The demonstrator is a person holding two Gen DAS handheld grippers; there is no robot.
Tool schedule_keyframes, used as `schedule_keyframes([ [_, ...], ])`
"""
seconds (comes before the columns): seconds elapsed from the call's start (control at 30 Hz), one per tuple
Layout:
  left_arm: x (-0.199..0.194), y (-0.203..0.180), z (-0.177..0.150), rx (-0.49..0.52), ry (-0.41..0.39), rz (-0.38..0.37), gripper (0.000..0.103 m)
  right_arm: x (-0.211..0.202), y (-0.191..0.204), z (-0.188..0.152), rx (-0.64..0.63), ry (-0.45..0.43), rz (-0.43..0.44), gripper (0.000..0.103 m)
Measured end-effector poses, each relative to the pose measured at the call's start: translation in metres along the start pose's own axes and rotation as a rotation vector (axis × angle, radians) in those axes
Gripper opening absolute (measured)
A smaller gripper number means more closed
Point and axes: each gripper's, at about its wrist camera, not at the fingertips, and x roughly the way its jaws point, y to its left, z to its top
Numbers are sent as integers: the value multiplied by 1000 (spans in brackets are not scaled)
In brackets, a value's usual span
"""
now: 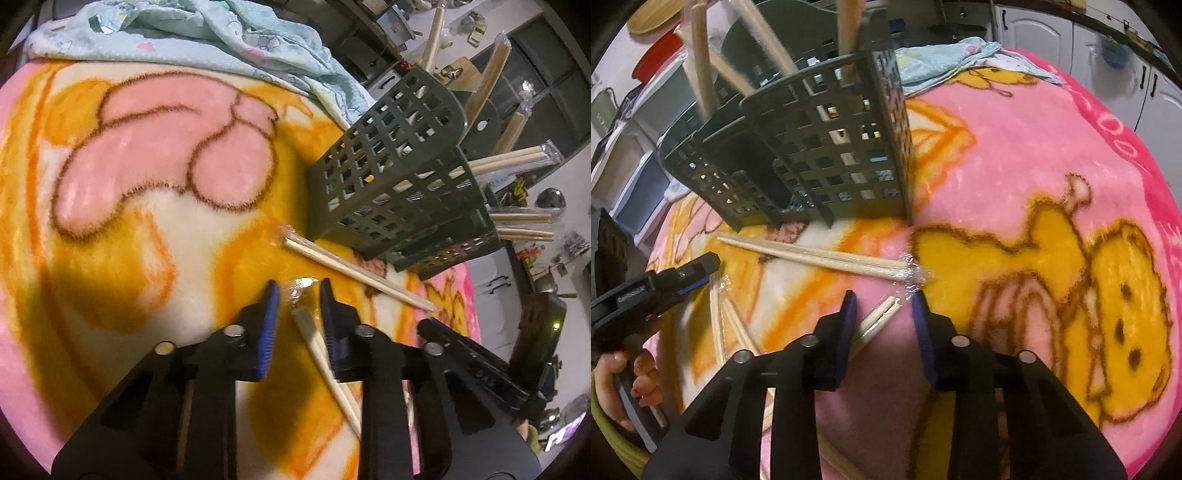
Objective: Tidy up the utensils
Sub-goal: 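Close the left tool on a wrapped chopstick while the right tool grasps another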
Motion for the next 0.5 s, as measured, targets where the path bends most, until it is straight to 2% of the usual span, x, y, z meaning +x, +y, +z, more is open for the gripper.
schedule_keyframes([
  [0.17,0,2,0,24,-3,14,6,-2,-4,-2,12,-7,-6,16],
  [0.33,-2,7,1,14,-1,-7,5,-6,-11,-5,43,-7,15,7],
  [0.5,-11,7,-1,25,-22,0,4,-12,-12,-8,45,-10,22,6],
])
